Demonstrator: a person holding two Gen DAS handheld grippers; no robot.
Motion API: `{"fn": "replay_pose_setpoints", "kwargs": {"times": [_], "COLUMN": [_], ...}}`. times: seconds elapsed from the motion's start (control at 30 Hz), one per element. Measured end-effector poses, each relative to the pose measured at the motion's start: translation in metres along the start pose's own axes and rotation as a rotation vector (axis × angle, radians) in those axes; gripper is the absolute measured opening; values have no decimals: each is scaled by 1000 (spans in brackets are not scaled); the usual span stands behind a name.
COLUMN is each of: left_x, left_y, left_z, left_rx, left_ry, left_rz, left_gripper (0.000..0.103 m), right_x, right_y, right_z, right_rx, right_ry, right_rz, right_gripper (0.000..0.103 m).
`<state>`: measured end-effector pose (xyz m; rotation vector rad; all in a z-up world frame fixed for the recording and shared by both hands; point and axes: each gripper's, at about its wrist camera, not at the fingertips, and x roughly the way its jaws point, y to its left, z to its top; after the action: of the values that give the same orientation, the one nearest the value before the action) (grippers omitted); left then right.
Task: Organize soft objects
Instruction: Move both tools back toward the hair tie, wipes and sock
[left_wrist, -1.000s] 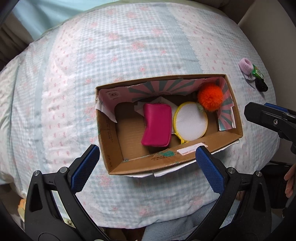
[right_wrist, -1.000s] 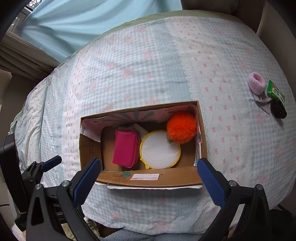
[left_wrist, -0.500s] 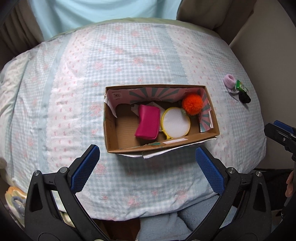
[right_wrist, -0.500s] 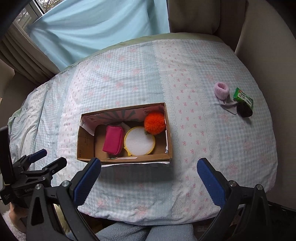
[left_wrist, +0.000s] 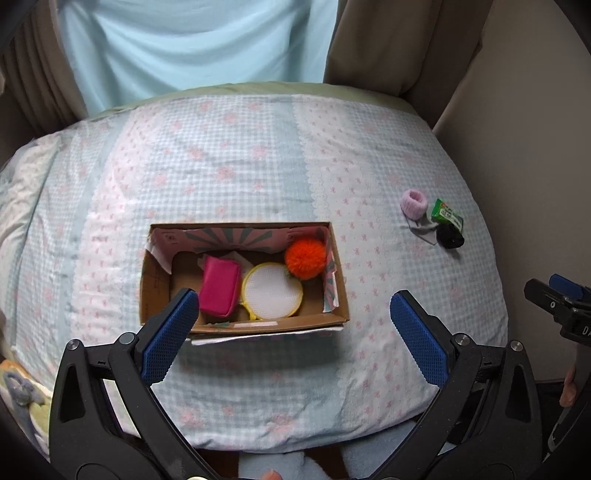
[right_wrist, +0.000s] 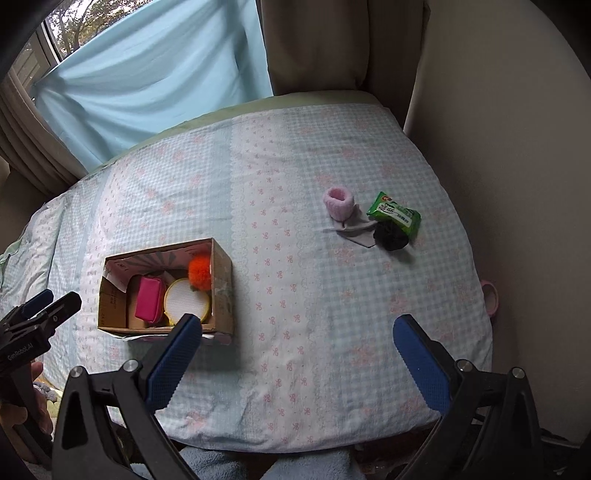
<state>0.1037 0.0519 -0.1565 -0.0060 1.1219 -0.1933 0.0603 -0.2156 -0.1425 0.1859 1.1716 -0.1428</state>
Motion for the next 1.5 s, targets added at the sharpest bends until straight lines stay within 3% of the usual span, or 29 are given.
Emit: {"fn": "replay_pose_setpoints", "kwargs": {"times": [0.17, 0.43, 0.7, 0.97, 1.23, 1.4, 1.5], "left_x": [20, 78, 153, 257, 348, 397, 416], "left_y": [-76, -172, -242, -278, -288, -294, -296], "left_z": [17, 53, 90, 115, 131, 130, 128], "left_rx": [-13, 0, 153, 268, 348, 368, 372], "left_ry": [-26, 48, 85, 164, 248, 304, 325], "left_rz": [-11, -49, -95, -156, -219, -238, -239], "left_gripper": [103, 103, 103, 103, 103, 103, 102], "right_x": [7, 41, 97, 164, 232, 266, 280], "right_y": [-60, -133, -172, -187, -193, -198, -199], "right_z": [17, 46, 61, 70, 70, 67, 66], "right_rx": [-33, 24, 173, 247, 383, 439, 458], "right_ry": [-5, -20, -19, 29, 74, 110, 130], "right_rz": [-19, -4, 13, 3, 59, 71, 81], "right_gripper": [103, 103, 103, 103, 102, 95, 85]}}
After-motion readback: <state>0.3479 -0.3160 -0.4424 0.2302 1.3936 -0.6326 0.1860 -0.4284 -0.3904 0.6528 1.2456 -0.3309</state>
